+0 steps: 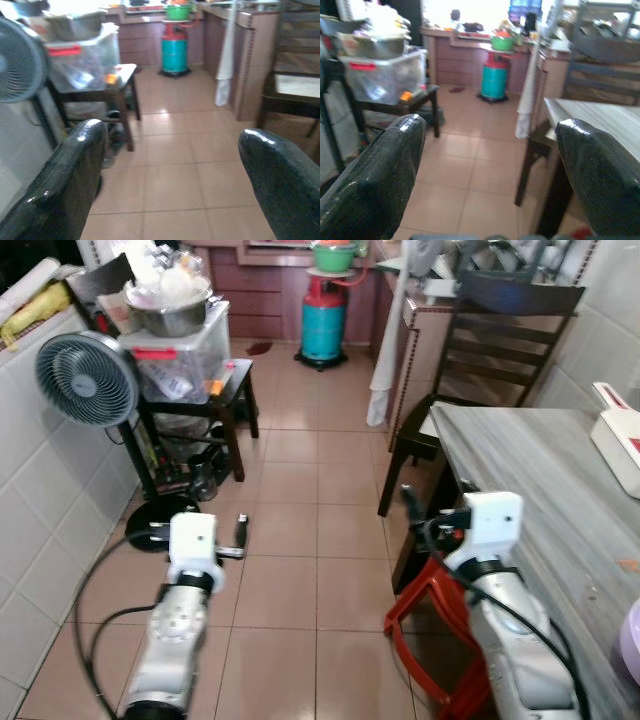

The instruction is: Setting the table

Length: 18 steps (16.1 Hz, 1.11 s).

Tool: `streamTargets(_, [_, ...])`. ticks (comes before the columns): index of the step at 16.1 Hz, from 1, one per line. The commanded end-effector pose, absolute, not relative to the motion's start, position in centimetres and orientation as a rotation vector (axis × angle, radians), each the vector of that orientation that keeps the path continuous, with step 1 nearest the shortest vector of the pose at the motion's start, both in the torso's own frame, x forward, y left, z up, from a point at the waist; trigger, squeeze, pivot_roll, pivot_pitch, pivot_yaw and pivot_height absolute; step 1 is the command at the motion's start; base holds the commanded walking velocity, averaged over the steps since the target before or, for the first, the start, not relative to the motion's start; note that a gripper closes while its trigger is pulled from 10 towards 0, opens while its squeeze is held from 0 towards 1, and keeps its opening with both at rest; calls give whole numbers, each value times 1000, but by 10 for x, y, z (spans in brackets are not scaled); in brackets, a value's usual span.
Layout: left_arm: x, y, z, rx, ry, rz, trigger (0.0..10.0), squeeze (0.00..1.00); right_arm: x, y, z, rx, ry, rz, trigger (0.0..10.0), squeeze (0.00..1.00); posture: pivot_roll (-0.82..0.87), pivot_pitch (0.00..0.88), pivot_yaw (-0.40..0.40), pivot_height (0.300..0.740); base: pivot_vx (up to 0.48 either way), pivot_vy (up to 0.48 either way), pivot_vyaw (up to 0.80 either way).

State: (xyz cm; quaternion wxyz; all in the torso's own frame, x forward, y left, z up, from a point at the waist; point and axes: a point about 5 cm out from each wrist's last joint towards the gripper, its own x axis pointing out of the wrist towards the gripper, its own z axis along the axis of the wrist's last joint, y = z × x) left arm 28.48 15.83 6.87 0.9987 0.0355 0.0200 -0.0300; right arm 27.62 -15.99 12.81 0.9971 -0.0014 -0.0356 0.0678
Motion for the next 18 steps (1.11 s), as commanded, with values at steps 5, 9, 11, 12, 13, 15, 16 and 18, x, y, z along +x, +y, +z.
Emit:
streamTargets(5, [286, 160, 58, 69, 83, -53, 10000, 0, 279, -163, 119, 15, -28, 117, 10000, 0, -8, 0, -56, 740, 0, 101, -400])
streamTargets(9, [285, 161, 53, 67, 98, -49, 10000, 0, 278, -164, 111, 21, 2, 113, 10000, 0, -8, 0, -56, 740, 0, 258, 0])
streamTargets(11, [285, 163, 51, 72, 104, -46, 10000, 0, 279, -163, 109, 23, 6, 111, 10000, 0, -8, 0, -51, 740, 0, 268, 0])
streamTargets(12, [285, 163, 50, 75, 108, -46, 10000, 0, 279, -163, 109, 23, 7, 111, 10000, 0, -7, 0, -50, 740, 0, 289, 0])
streamTargets(13, [285, 164, 49, 79, 112, -46, 10000, 0, 279, -162, 108, 21, 5, 111, 10000, 0, -6, 0, -48, 740, 0, 296, 0])
streamTargets(15, [286, 165, 47, 84, 119, -44, 10000, 0, 279, -162, 107, 21, 4, 109, 10000, 0, -6, 0, -46, 740, 0, 313, 0])
streamTargets(16, [286, 165, 45, 88, 126, -41, 10000, 0, 280, -162, 106, 24, 6, 107, 10000, 0, -6, 0, -46, 740, 0, 330, 0])
streamTargets(18, [285, 166, 42, 91, 139, -36, 10000, 0, 280, -162, 105, 30, 10, 105, 10000, 0, -6, 0, -46, 740, 0, 330, 0])
